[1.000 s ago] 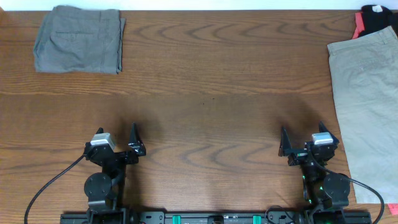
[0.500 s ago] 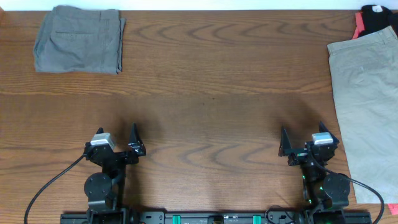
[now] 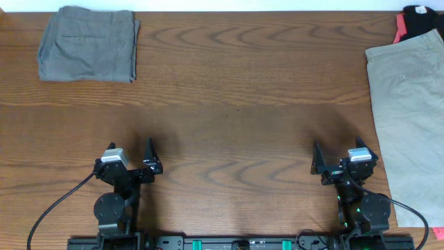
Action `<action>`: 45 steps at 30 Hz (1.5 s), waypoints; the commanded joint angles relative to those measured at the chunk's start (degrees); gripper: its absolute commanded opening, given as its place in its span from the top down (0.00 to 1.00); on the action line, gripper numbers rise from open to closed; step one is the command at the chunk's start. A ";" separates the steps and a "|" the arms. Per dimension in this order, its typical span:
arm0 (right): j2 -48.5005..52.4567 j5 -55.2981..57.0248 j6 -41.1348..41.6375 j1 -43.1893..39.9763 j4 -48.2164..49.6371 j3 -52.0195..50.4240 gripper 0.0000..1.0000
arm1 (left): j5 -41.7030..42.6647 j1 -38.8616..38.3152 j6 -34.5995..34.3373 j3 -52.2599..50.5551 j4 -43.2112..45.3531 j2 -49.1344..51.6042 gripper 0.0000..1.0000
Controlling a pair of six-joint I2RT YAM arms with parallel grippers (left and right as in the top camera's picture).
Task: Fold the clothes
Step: 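Move the right gripper toward the khaki shorts on the right pile, then grasp the khaki shorts' leg hem with the right gripper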
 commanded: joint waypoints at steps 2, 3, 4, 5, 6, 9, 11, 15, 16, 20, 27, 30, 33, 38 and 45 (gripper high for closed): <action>-0.31 -0.39 0.59 0.42 -0.02 -0.24 0.01 | -0.04 -0.17 0.37 -1.51 -1.01 -0.37 0.02; -0.31 -0.39 0.57 0.42 -0.04 -0.24 0.01 | -0.04 -0.17 0.39 -1.51 -1.01 -0.37 0.02; -0.31 -0.37 0.57 0.42 -0.04 -0.24 0.01 | -0.04 -0.17 0.37 -1.51 -1.01 -0.37 0.02; -0.31 -0.39 0.57 0.42 -0.04 -0.24 0.01 | -0.04 -0.17 0.37 -1.51 -1.01 -0.37 0.02; -0.31 -0.39 0.57 0.42 -0.04 -0.24 0.01 | -0.04 -0.17 0.37 -1.51 -1.01 -0.37 0.02; -0.31 -2.19 2.67 0.48 0.74 -0.24 0.01 | -0.04 -0.17 0.37 -1.51 -1.01 -0.37 0.02; -0.31 -8.98 9.20 0.48 0.81 -0.24 0.01 | -0.04 -0.17 0.39 -1.51 -1.01 -0.37 0.02; -0.31 -28.06 32.83 0.55 1.53 -0.24 0.01 | -0.04 -0.17 0.37 -1.51 -1.01 -0.37 0.02; -0.31 -32.44 38.56 0.52 1.51 -0.24 0.01 | -0.04 -0.17 0.37 -1.51 -1.01 -0.37 0.02; -0.31 -35.74 43.89 0.52 1.49 -0.24 0.01 | -0.04 -0.17 0.37 -1.51 -1.01 -0.37 0.02; -0.31 -34.67 47.71 0.52 9.05 -0.24 0.01 | -0.04 -0.17 0.37 -1.51 -1.01 -0.37 0.02; -0.31 -34.07 45.22 0.52 16.83 -0.15 0.01 | -0.04 -0.17 0.37 -1.51 -1.01 -0.37 0.02; 0.13 -27.78 43.82 0.52 18.64 2.10 0.01 | -0.04 -0.17 0.37 -1.51 -1.01 -0.37 0.02; 6.75 -23.87 34.47 0.52 17.77 10.01 0.01 | -0.04 -0.17 0.37 -1.51 -1.01 -0.37 0.02; 31.93 -12.13 14.01 0.52 3.45 28.85 0.01 | -0.04 -0.17 0.39 -1.51 -1.01 -0.37 0.02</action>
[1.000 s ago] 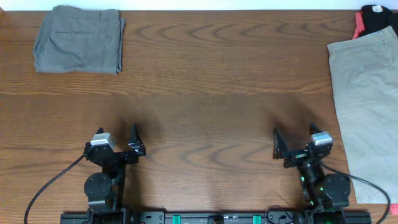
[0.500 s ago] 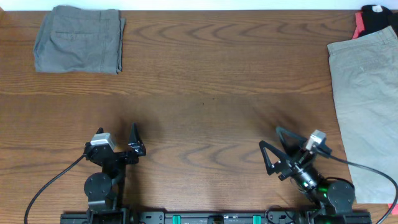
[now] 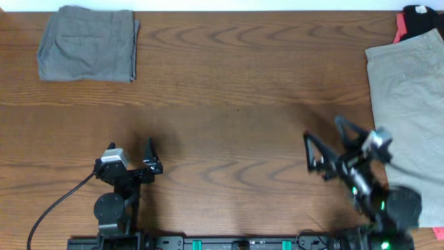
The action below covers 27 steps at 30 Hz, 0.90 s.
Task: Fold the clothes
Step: 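Grasp the khaki shorts' leg hem with the right gripper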
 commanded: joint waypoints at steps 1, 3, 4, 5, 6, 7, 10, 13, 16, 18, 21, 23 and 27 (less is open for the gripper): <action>12.87 12.11 -13.97 0.52 -6.19 8.96 0.01 | -0.04 -0.17 0.37 -1.51 -1.03 -0.37 0.02; 21.00 17.14 -16.81 0.52 -11.23 15.39 0.01 | -0.04 -0.17 0.37 -1.51 -1.03 -0.37 0.02; 26.45 20.28 -17.97 0.52 -14.25 19.96 0.01 | -0.04 -0.17 0.37 -1.51 -1.03 -0.37 0.02; 31.32 22.73 -18.62 0.48 -16.65 24.00 0.01 | -0.04 -0.17 0.37 -1.51 -1.03 -0.37 0.02; 35.54 24.74 -18.95 0.39 -18.71 27.63 0.01 | -0.04 -0.17 0.37 -1.51 -1.03 -0.37 0.02; 40.98 27.41 -18.95 0.28 -21.49 32.52 0.01 | -0.04 -0.17 0.37 -1.51 -1.03 -0.37 0.02; 53.81 32.79 -18.93 -0.94 -28.83 45.07 0.01 | -0.04 -0.17 0.37 -1.51 -1.03 -0.37 0.02; 64.06 36.17 -18.95 -2.47 -34.91 55.60 0.01 | -0.04 -0.17 0.37 -1.51 -1.03 -0.37 0.02; 70.73 39.21 -19.71 -3.23 -37.42 61.42 0.01 | -0.04 -0.17 0.37 -1.51 -1.03 -0.37 0.02; 73.42 39.28 -24.72 -3.72 -35.17 61.92 0.01 | -0.04 -0.17 0.39 -1.51 -1.03 -0.37 0.02; 77.57 45.33 -30.73 -4.63 -32.00 61.99 0.01 | -0.04 -0.17 0.37 -1.51 -1.03 -0.37 0.02; 80.85 51.43 -32.59 -5.60 -31.26 62.62 0.01 | -0.04 -0.17 0.37 -1.51 -1.03 -0.37 0.02; 88.41 53.83 -35.45 -8.70 -31.74 66.38 0.01 | -0.04 -0.17 0.37 -1.51 -1.03 -0.37 0.02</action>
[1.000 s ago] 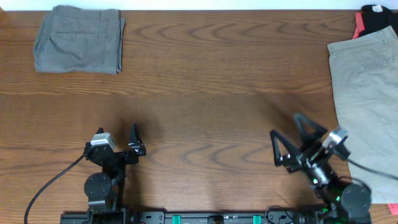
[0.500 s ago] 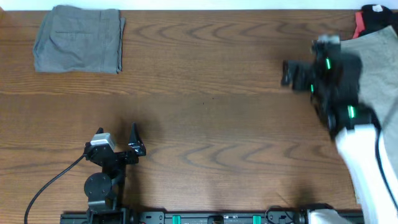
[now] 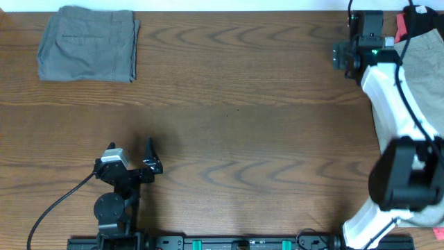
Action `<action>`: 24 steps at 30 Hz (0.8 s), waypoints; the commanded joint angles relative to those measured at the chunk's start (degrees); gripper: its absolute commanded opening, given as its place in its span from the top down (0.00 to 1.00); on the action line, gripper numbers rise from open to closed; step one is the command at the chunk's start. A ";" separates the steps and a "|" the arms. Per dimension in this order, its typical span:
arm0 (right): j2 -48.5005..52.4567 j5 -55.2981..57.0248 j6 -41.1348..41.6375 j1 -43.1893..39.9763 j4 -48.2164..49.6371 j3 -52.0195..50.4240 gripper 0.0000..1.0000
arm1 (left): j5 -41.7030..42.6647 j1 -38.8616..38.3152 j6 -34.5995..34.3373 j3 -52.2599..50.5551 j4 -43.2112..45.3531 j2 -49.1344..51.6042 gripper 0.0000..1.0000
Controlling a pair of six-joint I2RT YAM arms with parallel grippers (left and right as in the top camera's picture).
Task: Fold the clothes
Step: 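Grasp the khaki shorts' leg hem with the right gripper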
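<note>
Beige trousers (image 3: 416,104) lie spread flat along the table's right edge, partly covered by my right arm. That arm reaches up to the far right corner, and my right gripper (image 3: 355,28) hangs near the trousers' top left corner. Its fingers are hidden under the wrist, so its state is unclear. My left gripper (image 3: 151,157) rests low at the front left, open with nothing between its fingers. Grey shorts (image 3: 87,43), folded into a neat rectangle, sit in the far left corner.
A black garment (image 3: 418,12) and a red one (image 3: 402,26) lie bunched in the far right corner behind the trousers. The brown wooden table (image 3: 236,111) spans the view, with the arm bases at its front edge.
My right arm has gone from the front right of the table to the far right corner, by the top of the beige trousers. The left arm and the clothes have not moved.
Both grippers were parked open at the front of the table. Then the right arm was raised and turned towards the trousers, blurred. Now it is stretched out to the far right corner, while the left arm stays parked.
</note>
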 commanded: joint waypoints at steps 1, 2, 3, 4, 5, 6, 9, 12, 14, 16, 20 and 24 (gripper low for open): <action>6.51 6.38 -4.76 -3.74 -0.42 4.59 0.01 | -0.04 -0.17 0.37 -1.51 -1.01 -0.35 0.02; 8.09 6.34 -4.76 -4.52 -0.42 5.66 0.01 | -0.04 -0.17 0.37 -1.51 -1.01 -0.35 0.02; 9.51 6.34 -4.76 -5.22 -0.42 6.67 0.01 | -0.04 -0.17 0.37 -1.51 -1.01 -0.35 0.02; 11.19 6.34 -4.76 -5.92 -0.37 7.85 0.01 | -0.04 -0.17 0.37 -1.51 -1.01 -0.35 0.02; 12.85 6.32 -4.76 -6.49 -0.39 9.09 0.01 | -0.04 -0.17 0.37 -1.51 -1.01 -0.35 0.02; 14.45 6.25 -5.20 -6.93 -0.37 10.27 0.01 | -0.04 -0.17 0.37 -1.51 -1.01 -0.35 0.02; 18.67 5.27 -8.28 -7.41 -0.28 13.20 0.01 | -0.04 -0.17 0.37 -1.51 -1.01 -0.35 0.02; 22.45 5.29 -10.60 -7.45 -0.02 15.82 0.01 | -0.04 -0.17 0.37 -1.51 -1.01 -0.35 0.02; 24.17 5.29 -11.21 -7.65 0.61 16.83 0.01 | -0.04 -0.17 0.37 -1.51 -1.01 -0.35 0.02; 25.70 5.29 -11.72 -7.76 1.88 17.35 0.01 | -0.04 -0.17 0.37 -1.51 -1.01 -0.35 0.02; 27.69 5.29 -12.24 -7.72 4.31 17.33 0.01 | -0.04 -0.17 0.37 -1.51 -1.01 -0.35 0.02; 29.05 5.29 -12.22 -7.93 5.29 17.33 0.03 | -0.04 -0.17 0.37 -1.51 -1.01 -0.35 0.02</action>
